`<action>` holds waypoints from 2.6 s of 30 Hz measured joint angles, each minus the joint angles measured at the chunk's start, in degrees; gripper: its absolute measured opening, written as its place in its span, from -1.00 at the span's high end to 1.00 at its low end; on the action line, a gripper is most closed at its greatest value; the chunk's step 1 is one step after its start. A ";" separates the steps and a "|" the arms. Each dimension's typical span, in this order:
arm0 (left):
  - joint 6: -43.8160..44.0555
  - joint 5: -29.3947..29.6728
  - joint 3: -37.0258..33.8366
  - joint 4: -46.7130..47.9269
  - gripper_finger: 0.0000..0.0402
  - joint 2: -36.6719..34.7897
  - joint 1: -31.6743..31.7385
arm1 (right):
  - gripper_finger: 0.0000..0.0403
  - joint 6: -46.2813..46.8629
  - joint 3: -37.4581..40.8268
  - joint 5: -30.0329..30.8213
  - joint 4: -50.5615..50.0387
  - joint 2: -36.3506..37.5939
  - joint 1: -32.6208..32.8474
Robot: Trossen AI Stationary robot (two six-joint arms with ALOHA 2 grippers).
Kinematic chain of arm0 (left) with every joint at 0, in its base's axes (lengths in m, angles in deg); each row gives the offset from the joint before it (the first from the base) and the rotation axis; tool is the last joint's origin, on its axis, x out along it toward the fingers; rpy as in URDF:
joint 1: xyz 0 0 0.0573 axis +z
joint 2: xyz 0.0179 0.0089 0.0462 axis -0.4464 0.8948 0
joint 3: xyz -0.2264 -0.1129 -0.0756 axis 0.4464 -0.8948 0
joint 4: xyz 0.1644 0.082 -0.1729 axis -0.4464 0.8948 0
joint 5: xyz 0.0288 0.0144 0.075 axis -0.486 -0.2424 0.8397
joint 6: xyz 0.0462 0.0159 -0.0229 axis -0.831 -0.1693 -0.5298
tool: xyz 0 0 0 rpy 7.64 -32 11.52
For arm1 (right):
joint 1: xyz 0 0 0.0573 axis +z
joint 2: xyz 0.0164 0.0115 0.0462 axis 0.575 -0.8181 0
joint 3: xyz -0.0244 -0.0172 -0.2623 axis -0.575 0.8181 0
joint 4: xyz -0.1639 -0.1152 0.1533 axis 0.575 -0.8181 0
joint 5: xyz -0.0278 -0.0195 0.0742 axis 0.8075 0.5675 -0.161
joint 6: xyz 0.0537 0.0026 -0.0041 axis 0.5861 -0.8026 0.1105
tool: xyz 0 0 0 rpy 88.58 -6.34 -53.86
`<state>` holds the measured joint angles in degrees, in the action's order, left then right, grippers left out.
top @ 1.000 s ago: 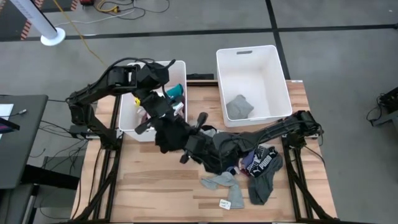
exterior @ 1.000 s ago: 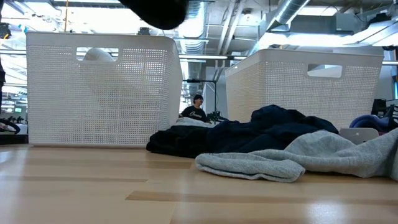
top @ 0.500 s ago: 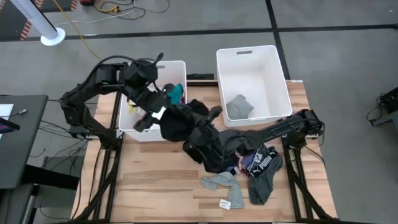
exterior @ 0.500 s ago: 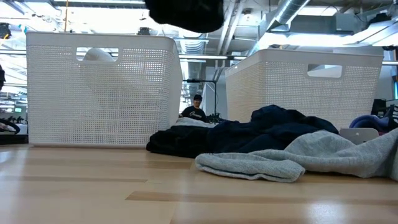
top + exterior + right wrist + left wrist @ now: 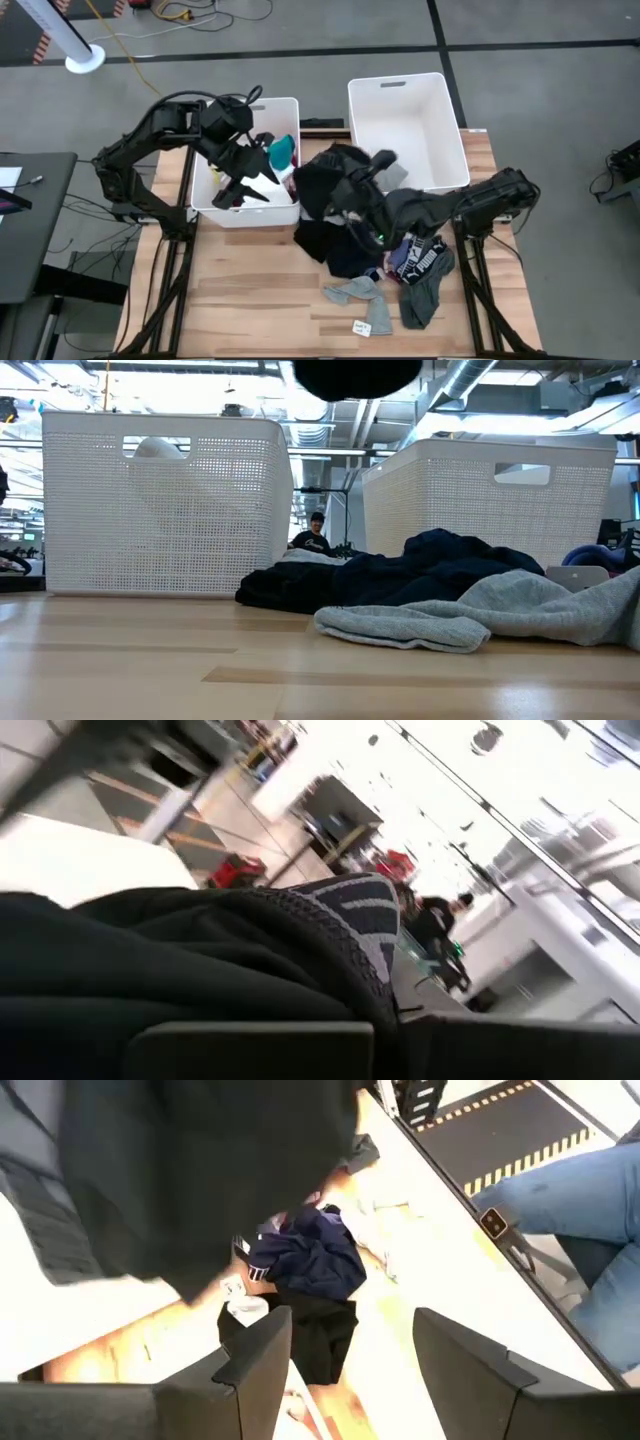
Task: Sort clothes
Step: Put the black underwear into the right white bin
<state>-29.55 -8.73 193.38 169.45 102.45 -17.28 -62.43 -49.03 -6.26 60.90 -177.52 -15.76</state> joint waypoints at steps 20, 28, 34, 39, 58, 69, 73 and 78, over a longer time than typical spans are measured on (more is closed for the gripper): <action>-0.19 -8.80 0.00 0.12 -0.02 0.42 -3.49 | 1.00 31.24 0.00 -5.84 -43.96 14.76 -9.75; -2.13 -8.83 -4.99 -0.71 -0.02 0.54 -5.60 | 1.00 47.44 0.00 -14.57 -64.53 18.68 -15.47; -3.16 -8.84 -11.68 -3.03 -0.02 0.55 -6.51 | 1.00 49.60 0.00 -21.84 -70.57 20.25 -19.97; -3.22 -11.75 -16.48 -6.36 -0.02 0.55 -7.13 | 1.00 48.12 0.00 -30.93 -72.48 21.72 -23.83; -5.83 -16.07 -28.75 -18.67 -0.02 0.47 -13.68 | 1.00 48.41 10.47 -55.65 -71.23 23.58 -44.00; -5.75 -18.77 -36.12 -23.66 -0.02 0.60 -14.58 | 0.99 50.41 25.21 -59.68 -61.67 23.54 -51.75; -5.28 -19.06 -39.58 -26.51 -0.02 0.51 -15.07 | 0.98 52.44 28.25 -59.68 -60.50 23.54 -53.17; -4.13 -19.08 -44.23 -32.11 -0.02 0.53 -16.41 | 0.98 56.12 31.62 -59.81 -61.05 23.54 -54.86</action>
<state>-33.68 -27.81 149.15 137.35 102.98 -33.68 -6.31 -17.40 -66.08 -0.15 -153.99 -70.62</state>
